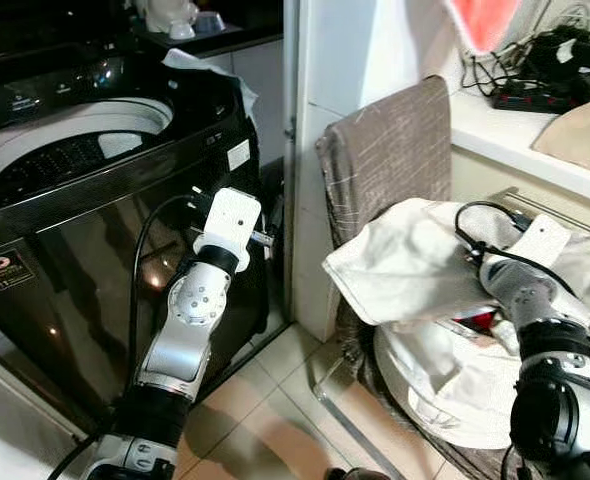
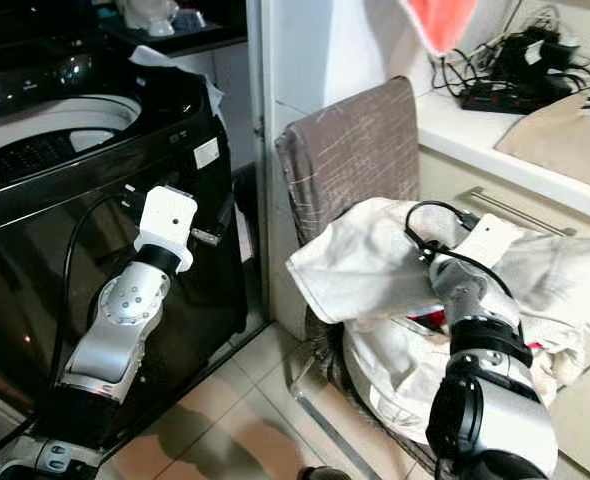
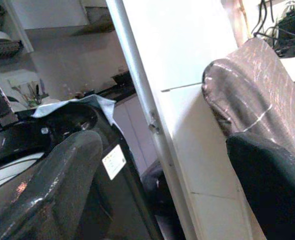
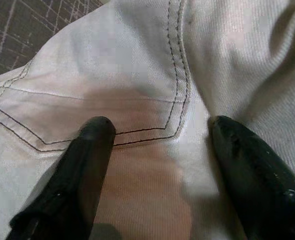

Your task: Clothes washing

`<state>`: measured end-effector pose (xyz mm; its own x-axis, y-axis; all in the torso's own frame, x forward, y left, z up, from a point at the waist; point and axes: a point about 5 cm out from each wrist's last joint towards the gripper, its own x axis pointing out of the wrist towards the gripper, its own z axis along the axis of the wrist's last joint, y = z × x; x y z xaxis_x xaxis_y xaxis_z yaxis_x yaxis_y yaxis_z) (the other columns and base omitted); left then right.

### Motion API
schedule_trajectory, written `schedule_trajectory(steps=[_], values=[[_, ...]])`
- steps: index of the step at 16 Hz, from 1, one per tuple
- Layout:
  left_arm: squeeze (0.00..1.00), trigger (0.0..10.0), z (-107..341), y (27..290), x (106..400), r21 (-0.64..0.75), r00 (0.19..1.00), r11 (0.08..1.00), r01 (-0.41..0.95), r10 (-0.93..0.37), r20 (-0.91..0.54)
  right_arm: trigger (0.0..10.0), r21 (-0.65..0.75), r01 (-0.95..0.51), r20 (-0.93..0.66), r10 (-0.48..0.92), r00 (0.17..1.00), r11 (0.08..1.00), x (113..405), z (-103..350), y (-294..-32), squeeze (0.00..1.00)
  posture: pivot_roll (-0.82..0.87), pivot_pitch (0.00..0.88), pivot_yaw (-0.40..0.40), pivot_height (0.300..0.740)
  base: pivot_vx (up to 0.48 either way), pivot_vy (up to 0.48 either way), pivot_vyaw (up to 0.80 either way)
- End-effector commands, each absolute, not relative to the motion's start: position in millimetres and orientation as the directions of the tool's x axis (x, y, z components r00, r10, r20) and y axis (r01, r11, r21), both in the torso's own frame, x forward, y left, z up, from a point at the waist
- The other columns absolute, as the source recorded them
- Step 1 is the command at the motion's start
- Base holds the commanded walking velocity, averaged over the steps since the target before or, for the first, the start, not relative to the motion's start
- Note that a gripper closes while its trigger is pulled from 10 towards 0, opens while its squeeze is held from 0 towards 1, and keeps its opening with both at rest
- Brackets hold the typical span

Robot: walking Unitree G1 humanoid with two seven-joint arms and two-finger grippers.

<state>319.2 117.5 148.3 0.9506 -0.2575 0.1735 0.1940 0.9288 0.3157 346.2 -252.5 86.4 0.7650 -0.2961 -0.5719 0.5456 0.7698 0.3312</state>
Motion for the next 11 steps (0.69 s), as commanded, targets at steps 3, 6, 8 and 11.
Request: schedule_trajectory(steps=[3,6,8,11], values=[[0.00,10.0,157.9,116.1,321.2,0.323,0.942,0.924,0.203,-0.274,0.192,0.0,0.289,0.595,-0.735,-0.224,0.640,0.750,320.7,35.6,-233.5,0.00,-0.08,0.009,0.040,0.740,0.000,0.000,0.00],[0.00,10.0,158.7,115.1,322.2,0.329,0.940,0.920,0.212,-0.285,0.190,0.0,0.293,0.577,-0.717,-0.224,0.660,0.762,323.7,35.7,-229.4,0.00,-0.08,0.001,0.043,0.740,0.000,0.000,0.00],[0.00,10.0,159.8,113.8,322.8,0.333,0.937,0.917,0.218,-0.292,0.190,0.0,0.259,0.537,-0.680,-0.243,0.692,0.803,327.9,39.6,-227.9,0.00,-0.08,0.002,0.044,0.740,0.000,0.000,0.00],[0.00,10.0,158.3,112.2,322.0,0.335,0.937,0.915,0.226,-0.299,0.183,0.0,0.263,0.521,-0.646,-0.252,0.720,0.812,330.6,41.6,-225.5,0.00,-0.08,0.002,0.044,0.740,0.000,0.000,0.00]])
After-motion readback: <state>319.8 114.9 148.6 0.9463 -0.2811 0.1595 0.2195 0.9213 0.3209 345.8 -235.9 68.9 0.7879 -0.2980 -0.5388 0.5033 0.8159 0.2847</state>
